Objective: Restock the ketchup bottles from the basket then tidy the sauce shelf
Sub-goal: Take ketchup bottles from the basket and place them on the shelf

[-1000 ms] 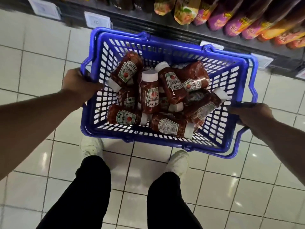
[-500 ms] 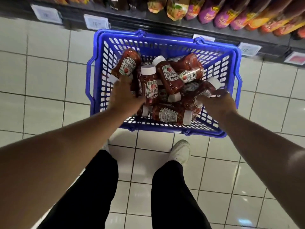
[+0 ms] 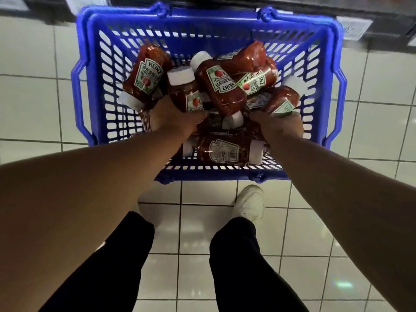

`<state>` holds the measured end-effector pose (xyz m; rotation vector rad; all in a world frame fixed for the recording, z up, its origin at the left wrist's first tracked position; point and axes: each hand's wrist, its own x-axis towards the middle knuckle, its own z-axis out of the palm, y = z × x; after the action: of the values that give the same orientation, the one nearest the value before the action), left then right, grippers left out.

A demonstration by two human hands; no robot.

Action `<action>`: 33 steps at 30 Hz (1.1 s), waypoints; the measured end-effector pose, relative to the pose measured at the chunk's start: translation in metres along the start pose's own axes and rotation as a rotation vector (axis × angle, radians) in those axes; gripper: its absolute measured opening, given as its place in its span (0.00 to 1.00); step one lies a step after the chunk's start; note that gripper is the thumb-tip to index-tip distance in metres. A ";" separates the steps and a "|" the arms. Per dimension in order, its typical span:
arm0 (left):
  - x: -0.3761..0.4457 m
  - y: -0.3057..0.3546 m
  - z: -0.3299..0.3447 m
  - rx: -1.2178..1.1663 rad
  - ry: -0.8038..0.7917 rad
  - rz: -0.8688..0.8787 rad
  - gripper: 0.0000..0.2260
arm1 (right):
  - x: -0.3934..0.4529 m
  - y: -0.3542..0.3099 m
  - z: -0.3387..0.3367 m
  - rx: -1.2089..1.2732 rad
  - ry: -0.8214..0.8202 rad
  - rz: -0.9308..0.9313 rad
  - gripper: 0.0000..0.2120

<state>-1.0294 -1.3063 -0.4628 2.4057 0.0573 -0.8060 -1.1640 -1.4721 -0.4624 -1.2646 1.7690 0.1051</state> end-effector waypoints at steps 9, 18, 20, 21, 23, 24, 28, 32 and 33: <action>-0.089 0.038 -0.122 -0.272 -0.328 -0.008 0.25 | -0.124 -0.053 -0.075 0.405 -0.576 -0.049 0.23; -0.264 0.208 -0.324 -0.555 -0.507 0.181 0.25 | -0.337 -0.164 -0.244 0.588 -0.882 -0.356 0.29; -0.295 0.246 -0.357 -0.612 -0.451 0.211 0.25 | -0.370 -0.195 -0.280 0.629 -0.883 -0.406 0.30; -0.308 0.263 -0.372 -0.634 -0.437 0.222 0.25 | -0.385 -0.210 -0.296 0.622 -0.896 -0.437 0.30; -0.334 0.295 -0.399 -0.661 -0.438 0.255 0.25 | -0.415 -0.242 -0.326 0.556 -0.894 -0.535 0.29; -0.346 0.310 -0.412 -0.672 -0.433 0.278 0.25 | -0.429 -0.257 -0.340 0.511 -0.870 -0.596 0.30; -0.383 0.365 -0.451 -0.715 -0.372 0.432 0.22 | -0.474 -0.311 -0.395 0.432 -0.804 -0.766 0.38; -0.408 0.414 -0.480 -0.791 -0.330 0.515 0.21 | -0.505 -0.357 -0.438 0.439 -0.805 -0.893 0.29; -0.411 0.425 -0.487 -0.803 -0.320 0.540 0.20 | -0.513 -0.367 -0.447 0.437 -0.805 -0.919 0.28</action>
<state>-1.0099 -1.3290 0.3027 1.4205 -0.3227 -0.7122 -1.1359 -1.5247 0.3082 -1.3219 0.4089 -0.2565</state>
